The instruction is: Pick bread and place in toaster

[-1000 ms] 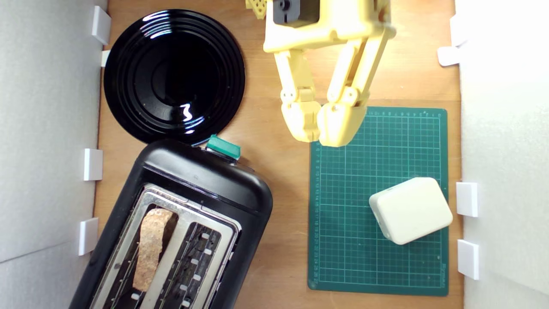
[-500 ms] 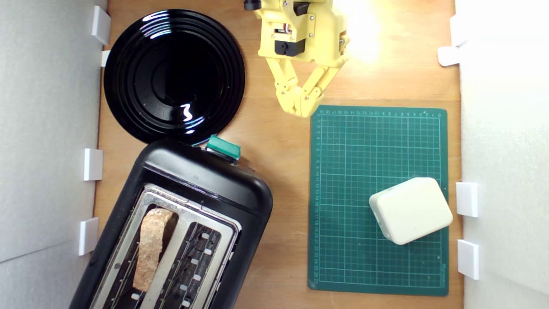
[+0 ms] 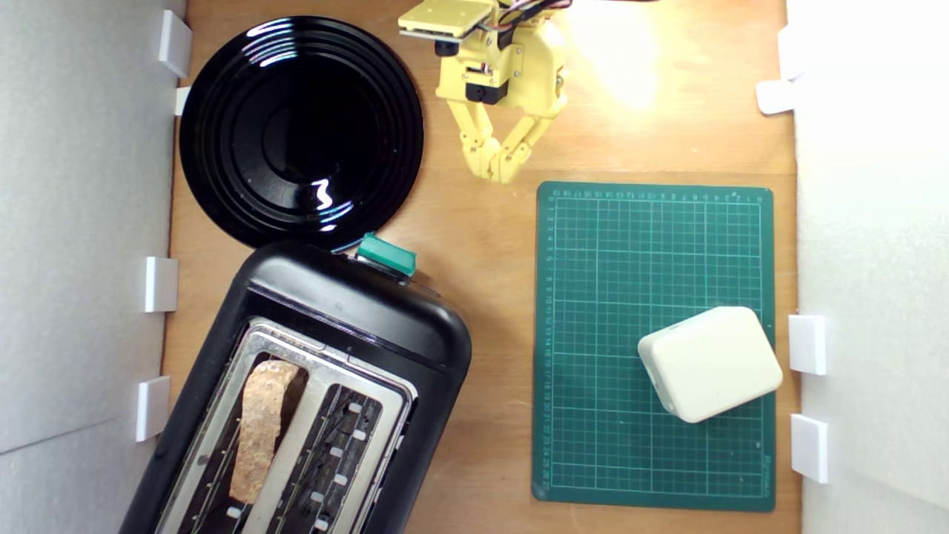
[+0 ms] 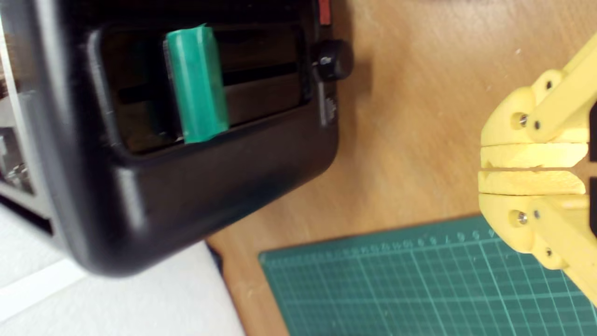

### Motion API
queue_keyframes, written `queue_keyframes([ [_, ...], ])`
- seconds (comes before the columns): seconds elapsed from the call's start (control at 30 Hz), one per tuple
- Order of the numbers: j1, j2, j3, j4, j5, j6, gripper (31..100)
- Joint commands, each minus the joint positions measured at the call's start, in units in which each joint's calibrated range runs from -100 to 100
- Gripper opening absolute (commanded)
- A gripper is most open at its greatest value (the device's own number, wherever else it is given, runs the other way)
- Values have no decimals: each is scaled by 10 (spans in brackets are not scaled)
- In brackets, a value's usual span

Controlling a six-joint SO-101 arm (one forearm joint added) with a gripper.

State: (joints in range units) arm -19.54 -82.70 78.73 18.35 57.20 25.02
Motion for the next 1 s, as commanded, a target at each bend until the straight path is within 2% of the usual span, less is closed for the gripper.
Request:
queue_keyframes([
  [0.0, 20, -27, 27, 4, -1, 1, 320],
  [0.27, 25, -101, 145, 8, -1, 1, 311],
  [0.4, 47, -127, 167, 0, -1, 5, 311],
  [0.5, 48, -141, 172, -3, 25, 6, 311],
  [0.6, 49, -149, 172, -25, 40, 7, 311],
  [0.7, 50, -153, 172, -28, 41, 3, 311],
  [0.97, 65, -156, 176, -78, 41, 3, 311],
])
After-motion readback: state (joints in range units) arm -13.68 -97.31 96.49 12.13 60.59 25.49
